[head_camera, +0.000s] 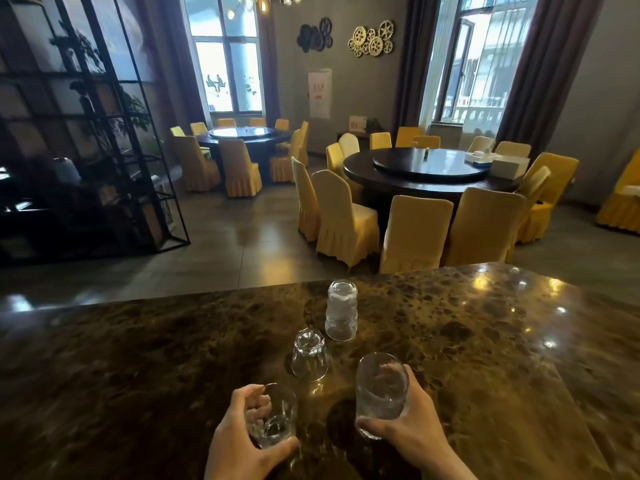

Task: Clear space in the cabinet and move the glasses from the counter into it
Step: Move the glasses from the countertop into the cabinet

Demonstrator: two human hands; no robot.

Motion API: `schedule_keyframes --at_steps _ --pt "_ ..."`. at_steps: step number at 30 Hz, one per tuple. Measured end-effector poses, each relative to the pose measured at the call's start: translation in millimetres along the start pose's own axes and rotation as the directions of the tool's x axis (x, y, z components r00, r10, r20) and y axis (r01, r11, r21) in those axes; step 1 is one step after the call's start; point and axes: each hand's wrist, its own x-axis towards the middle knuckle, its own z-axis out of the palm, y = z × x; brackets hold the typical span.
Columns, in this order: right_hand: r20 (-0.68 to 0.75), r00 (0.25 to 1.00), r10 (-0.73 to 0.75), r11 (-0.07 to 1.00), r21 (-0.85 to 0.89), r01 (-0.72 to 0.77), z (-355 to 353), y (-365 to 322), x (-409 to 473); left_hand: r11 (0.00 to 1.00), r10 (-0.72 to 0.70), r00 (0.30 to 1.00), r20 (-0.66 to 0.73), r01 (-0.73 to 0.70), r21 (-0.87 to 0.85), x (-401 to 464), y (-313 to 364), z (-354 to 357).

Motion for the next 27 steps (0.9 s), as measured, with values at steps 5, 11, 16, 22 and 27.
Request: schedule_keyframes --at_steps 5,11,16,22,27 --pt "0.048 0.998 0.030 1.000 0.001 -0.030 -0.2 5.5 -0.6 0.990 0.009 0.998 0.060 -0.018 0.141 -4.9 -0.3 11.2" --pt "0.084 0.993 0.080 0.997 -0.008 -0.079 -1.3 11.2 5.0 0.983 -0.030 0.993 0.112 0.009 0.185 -0.1 1.6 16.7" --pt "0.231 0.971 0.064 0.998 -0.035 -0.057 -15.3 15.8 9.7 0.985 -0.041 0.979 0.199 0.006 0.173 5.7 4.2 12.6" --pt "0.391 0.888 0.241 0.891 -0.453 -0.042 -98.1 8.1 58.1 0.997 0.006 0.999 0.035 -0.009 0.077 43.9 12.7 -28.3" --pt "0.119 0.993 -0.018 0.784 -0.614 0.088 -88.9 -60.6 143.8 0.850 0.114 0.970 0.213 -0.206 0.484 114.2 58.2 -18.3"
